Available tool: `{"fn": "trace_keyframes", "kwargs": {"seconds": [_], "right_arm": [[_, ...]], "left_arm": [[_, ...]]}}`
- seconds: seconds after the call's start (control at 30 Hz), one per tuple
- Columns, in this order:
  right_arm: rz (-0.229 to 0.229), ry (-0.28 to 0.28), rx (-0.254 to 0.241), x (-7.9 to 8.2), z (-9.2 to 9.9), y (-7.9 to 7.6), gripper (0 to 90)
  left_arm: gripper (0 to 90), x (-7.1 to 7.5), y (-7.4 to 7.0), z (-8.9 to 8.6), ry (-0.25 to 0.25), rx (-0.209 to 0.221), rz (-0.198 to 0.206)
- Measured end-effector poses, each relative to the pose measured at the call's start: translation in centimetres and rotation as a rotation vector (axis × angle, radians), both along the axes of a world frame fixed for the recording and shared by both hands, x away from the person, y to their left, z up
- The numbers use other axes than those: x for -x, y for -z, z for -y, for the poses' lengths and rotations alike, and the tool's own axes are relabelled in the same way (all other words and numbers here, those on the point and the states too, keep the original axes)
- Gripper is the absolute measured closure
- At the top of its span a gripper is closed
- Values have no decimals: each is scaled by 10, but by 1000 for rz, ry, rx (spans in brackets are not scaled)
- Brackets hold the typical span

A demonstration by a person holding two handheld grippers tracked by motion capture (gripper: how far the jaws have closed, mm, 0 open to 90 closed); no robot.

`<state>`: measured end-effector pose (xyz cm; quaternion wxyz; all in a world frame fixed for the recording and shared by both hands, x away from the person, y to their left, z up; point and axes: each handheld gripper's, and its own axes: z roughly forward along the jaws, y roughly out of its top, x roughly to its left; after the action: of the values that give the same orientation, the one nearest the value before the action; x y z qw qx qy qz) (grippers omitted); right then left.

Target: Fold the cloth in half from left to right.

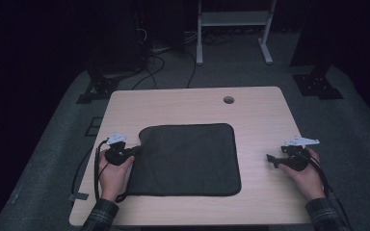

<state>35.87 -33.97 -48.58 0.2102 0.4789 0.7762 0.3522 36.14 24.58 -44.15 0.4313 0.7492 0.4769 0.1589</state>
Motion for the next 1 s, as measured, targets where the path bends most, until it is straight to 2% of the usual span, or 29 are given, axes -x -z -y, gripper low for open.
{"fn": "trace_keyframes", "kwargs": {"seconds": [0.17,0.47,0.77,1.0], "right_arm": [[-2,1,-1,0,0,0,233],[-2,2,-1,0,0,0,232],[-3,3,-2,0,0,0,232],[-2,3,-1,0,0,0,232]], "left_arm": [[860,-4,-6,8,28,63,4],[859,-11,-15,31,102,129,21],[858,-20,-21,57,161,150,18],[860,-26,-25,84,217,145,14]]}}
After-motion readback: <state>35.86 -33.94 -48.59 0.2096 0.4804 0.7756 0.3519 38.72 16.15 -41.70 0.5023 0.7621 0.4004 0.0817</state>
